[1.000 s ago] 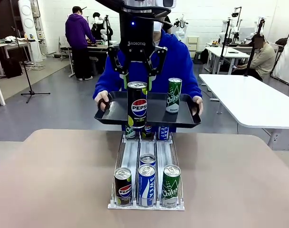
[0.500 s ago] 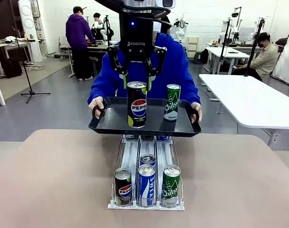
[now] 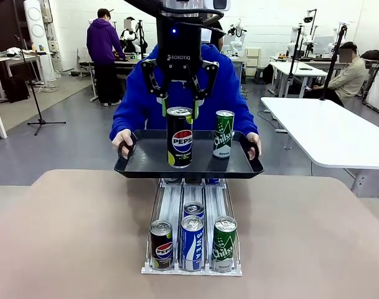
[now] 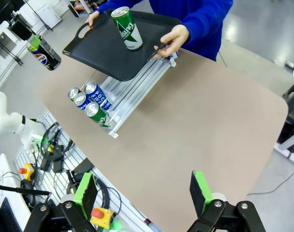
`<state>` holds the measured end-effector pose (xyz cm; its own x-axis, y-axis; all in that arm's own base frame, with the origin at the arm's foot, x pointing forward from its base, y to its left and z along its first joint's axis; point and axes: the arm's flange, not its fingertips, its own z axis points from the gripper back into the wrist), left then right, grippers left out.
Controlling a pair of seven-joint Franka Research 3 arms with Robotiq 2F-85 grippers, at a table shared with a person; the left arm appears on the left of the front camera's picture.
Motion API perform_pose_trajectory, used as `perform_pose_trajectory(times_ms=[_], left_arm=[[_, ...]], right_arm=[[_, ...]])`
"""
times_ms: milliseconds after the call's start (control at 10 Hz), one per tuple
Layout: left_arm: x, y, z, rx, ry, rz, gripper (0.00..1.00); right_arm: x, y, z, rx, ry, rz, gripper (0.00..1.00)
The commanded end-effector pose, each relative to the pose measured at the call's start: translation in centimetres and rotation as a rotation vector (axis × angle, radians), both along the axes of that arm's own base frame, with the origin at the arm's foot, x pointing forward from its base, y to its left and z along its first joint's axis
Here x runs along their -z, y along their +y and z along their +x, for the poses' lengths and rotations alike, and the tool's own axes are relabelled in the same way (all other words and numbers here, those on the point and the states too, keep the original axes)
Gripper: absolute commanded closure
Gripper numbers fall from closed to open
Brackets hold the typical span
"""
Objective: Retrieve and hand over the desired beverage to the person.
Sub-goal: Place the picked can on the Handle tray extended by the person.
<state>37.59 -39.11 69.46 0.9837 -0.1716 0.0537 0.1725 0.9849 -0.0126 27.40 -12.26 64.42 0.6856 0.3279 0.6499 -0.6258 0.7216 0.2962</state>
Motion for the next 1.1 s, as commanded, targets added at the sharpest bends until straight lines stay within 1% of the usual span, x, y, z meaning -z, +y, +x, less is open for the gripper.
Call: perform_pose_trajectory(times_ms=[0, 100, 200, 500, 600, 700, 800, 1000], left_arm=[[-0.1, 0.3, -0.5, -0.002, -0.011, 0.004, 1.0], [0.0, 0.0, 0.0, 0.0, 0.0, 0.0, 0.42], [0.4, 0.9, 2.3, -0.048, -0.05, 0.002, 0.42], [0.8, 2.7, 6.8, -0.089, -0.094, -0.012, 0.42], [1.2, 3.8, 9.0, -0.117, -0.111, -0.015, 0.42], [1.9, 4.9, 10.7, -0.142, -0.121, -0.023, 0.42], [2.6, 5.7, 11.7, -0.162, -0.121, -0.034, 0.42], [4.2, 7.4, 14.2, -0.182, -0.105, -0.054, 0.42]], right_arm=[[-0.1, 0.0, 0.1, -0.018, -0.007, 0.015, 0.0], [-0.1, 0.0, 0.1, -0.018, -0.007, 0.015, 0.0], [-0.1, 0.0, 0.1, -0.018, -0.007, 0.015, 0.0], [-0.1, 0.0, 0.1, -0.018, -0.007, 0.015, 0.0], [-0.1, 0.0, 0.1, -0.018, -0.007, 0.015, 0.0], [-0.1, 0.0, 0.1, -0.018, -0.007, 0.015, 0.0], [-0.1, 0.0, 0.1, -0.018, -0.007, 0.015, 0.0], [-0.1, 0.0, 0.1, -0.018, -0.007, 0.015, 0.0]])
